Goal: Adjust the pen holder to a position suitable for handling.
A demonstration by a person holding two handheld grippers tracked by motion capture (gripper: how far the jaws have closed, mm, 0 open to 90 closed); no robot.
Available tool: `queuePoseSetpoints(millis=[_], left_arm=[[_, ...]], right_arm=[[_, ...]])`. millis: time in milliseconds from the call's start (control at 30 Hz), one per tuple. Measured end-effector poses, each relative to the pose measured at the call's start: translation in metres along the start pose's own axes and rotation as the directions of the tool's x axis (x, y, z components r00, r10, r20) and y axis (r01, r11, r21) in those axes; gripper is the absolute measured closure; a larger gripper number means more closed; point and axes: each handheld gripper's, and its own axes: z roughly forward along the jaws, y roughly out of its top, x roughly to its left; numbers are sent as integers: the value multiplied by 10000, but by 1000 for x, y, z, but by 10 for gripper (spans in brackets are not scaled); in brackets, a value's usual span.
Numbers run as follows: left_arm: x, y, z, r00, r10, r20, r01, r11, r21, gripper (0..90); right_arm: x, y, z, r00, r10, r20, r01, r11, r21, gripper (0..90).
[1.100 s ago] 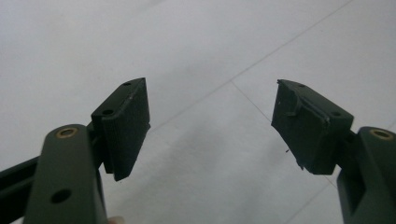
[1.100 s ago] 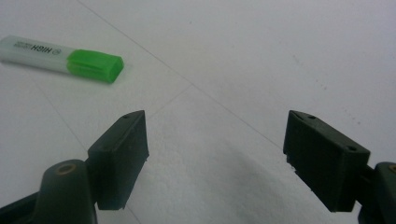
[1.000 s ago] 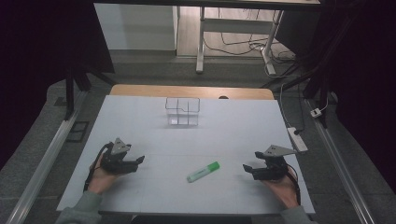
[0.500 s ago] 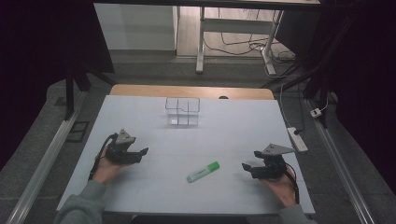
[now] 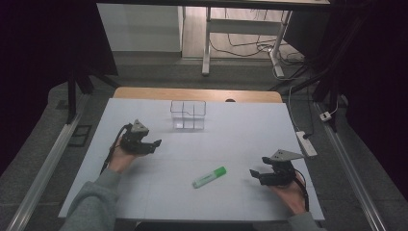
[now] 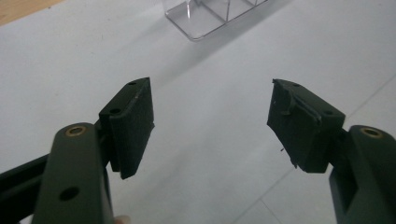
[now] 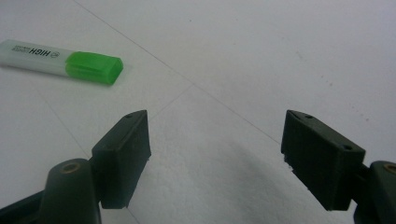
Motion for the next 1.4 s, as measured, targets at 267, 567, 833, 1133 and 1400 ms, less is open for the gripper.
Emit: queuePoseSetpoints(millis=[267, 567, 833, 1133, 1400], left_arm=[[16, 18, 13, 9993, -240, -301, 244, 9996, 145, 332], [25, 33, 28, 9980, -555, -307, 559, 9983, 132, 394], [35, 46, 47, 9962, -861, -161, 862, 9963, 30, 582], [40, 54, 63, 9950, -995, -31, 995, 9950, 26, 848], [42, 64, 80, 9912, -1302, 241, 1300, 9915, 99, 888]], right_arm=[[1, 0, 1, 10000, -39, -53, 39, 10000, 63, 232], [2, 0, 1, 9999, -89, -68, 90, 9999, 82, 232], [1, -1, 4, 9999, -81, -70, 82, 9999, 121, 233], [2, -1, 5, 9999, -81, -66, 83, 9998, 187, 232], [2, -2, 6, 9999, -63, -85, 65, 9998, 201, 233]])
